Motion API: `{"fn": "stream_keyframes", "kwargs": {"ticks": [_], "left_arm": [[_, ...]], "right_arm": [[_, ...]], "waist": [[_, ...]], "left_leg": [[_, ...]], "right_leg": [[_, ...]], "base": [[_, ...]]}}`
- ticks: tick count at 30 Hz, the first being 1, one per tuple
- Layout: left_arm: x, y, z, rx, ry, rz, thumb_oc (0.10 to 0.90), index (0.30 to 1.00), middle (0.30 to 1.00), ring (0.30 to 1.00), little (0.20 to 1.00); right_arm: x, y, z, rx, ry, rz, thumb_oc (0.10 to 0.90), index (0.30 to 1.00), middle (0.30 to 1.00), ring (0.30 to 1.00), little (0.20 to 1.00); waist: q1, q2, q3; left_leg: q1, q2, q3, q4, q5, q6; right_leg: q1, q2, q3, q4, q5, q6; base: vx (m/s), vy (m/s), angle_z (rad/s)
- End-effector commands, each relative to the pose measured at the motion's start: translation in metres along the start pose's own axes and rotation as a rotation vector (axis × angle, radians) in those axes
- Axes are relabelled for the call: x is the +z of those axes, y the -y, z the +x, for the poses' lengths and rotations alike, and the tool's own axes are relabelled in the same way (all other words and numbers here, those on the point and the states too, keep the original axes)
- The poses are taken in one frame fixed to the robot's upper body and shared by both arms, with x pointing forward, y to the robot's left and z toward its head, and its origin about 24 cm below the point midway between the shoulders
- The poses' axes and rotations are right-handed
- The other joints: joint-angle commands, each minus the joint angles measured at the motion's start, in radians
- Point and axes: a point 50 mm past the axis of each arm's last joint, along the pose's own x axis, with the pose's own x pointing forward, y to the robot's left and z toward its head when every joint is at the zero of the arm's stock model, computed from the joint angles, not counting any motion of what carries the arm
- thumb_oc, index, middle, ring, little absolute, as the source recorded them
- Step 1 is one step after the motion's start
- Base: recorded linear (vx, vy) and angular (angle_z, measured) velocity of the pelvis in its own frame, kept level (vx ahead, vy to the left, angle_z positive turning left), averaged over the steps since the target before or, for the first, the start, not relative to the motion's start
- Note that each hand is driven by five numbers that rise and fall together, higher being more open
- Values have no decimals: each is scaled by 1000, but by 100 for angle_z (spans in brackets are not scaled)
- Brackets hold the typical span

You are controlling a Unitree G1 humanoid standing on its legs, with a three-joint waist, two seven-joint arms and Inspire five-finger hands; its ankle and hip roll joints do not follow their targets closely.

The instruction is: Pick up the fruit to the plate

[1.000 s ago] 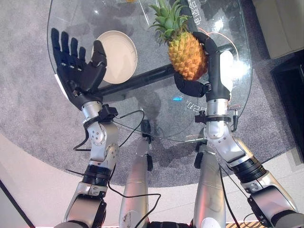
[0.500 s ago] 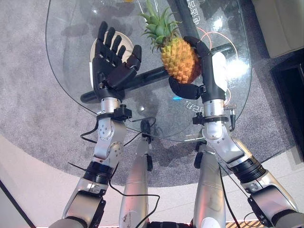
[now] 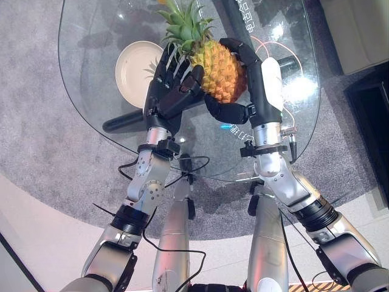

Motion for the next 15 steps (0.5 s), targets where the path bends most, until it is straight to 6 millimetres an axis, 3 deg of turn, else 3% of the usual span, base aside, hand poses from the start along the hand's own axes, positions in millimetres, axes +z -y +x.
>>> {"fn": "stream_keyframes", "kwargs": {"ticks": [1, 15], "left_arm": [[31, 58, 15, -285, 121, -114, 800, 900, 900, 900, 900], [31, 64, 15, -298, 129, -236, 800, 900, 900, 900, 900]], "right_arm": [[93, 23, 28, -141, 448, 122, 100, 300, 300, 300, 200], [100, 14, 27, -66, 481, 88, 100, 300, 300, 300, 200]], "waist": [[-3, 0, -16], [-2, -5, -16]], "left_leg": [[23, -59, 13, 66, -114, 30], [24, -61, 15, 68, -116, 30]], "right_leg": [[75, 35, -74, -190, 112, -5], [80, 33, -79, -191, 112, -5]], "base": [[0, 0, 0], [0, 0, 0]]}}
